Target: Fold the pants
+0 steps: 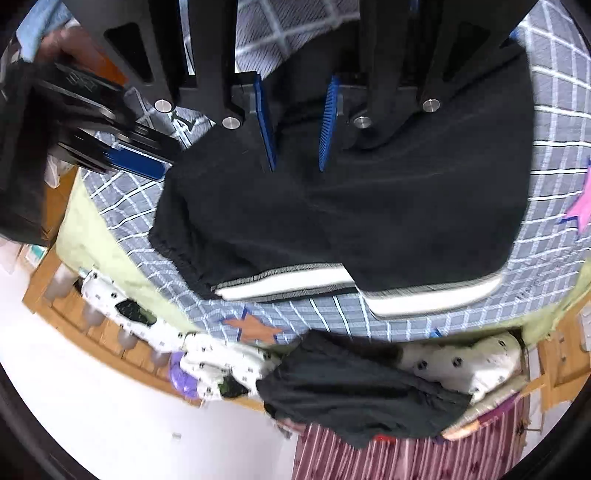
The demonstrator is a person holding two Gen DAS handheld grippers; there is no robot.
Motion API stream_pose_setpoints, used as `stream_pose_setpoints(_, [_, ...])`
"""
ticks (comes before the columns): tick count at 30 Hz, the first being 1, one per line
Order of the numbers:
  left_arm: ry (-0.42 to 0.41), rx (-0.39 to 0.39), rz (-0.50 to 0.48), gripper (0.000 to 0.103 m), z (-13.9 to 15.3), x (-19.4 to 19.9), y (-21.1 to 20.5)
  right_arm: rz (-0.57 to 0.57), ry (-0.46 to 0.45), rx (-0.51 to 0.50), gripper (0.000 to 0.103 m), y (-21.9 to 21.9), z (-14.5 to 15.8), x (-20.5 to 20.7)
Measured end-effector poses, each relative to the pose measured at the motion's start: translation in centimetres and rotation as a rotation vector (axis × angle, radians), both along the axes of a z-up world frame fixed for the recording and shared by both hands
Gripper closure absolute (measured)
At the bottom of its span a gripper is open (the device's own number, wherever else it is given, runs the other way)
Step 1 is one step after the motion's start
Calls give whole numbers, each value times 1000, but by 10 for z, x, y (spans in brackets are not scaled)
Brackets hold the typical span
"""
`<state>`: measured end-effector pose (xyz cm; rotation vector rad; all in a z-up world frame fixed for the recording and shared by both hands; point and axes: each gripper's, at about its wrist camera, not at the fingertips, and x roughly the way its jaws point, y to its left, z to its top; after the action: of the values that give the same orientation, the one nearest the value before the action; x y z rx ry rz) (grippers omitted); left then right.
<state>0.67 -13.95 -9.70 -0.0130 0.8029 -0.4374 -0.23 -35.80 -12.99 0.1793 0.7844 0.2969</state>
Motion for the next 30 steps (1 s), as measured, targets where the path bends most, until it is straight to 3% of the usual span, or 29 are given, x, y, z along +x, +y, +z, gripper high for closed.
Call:
stream_pose_setpoints(1, [-24, 3, 21, 52, 5, -8, 9, 11, 0, 24, 56, 4, 0, 4])
stream_pose_setpoints(3, [-83, 15, 80, 28, 13, -20, 27, 38, 0, 92, 56, 14, -1, 14])
stream_pose_setpoints(5, [-132, 37, 123, 27, 16, -31, 48, 57, 8, 144, 52, 24, -2, 21])
stream_pose_setpoints(8, [-113, 120, 205, 25, 4, -38, 82, 70, 55, 247, 49, 40, -9, 35])
stream_pose_setpoints(13, [62, 41, 194, 24, -39, -34, 119, 33, 156, 373, 48, 57, -30, 59])
stream_pose_setpoints(15, [83, 37, 209, 24, -53, -32, 123, 19, 178, 397, 49, 62, -36, 64])
stream_pose_setpoints(17, [102, 7, 208, 24, -62, -28, 124, 26, 207, 411, 60, 68, -42, 69])
stream_pose_setpoints(19, [107, -39, 195, 21, -67, -22, 121, 24, 219, 410, 64, 74, -42, 76])
stream_pose_setpoints(20, [101, -47, 189, 20, -69, -20, 117, 30, 212, 397, 73, 77, -40, 78])
stream_pose_setpoints(23, [91, 2, 199, 17, -76, -11, 106, 63, 174, 358, 84, 81, -25, 77])
stream_pose_setpoints(25, [62, 64, 222, 17, -80, -8, 100, 91, 123, 323, 85, 82, -7, 75])
stream_pose_setpoints(30, [49, 77, 223, 16, -74, -11, 97, 119, -71, 164, 86, 77, 49, 58])
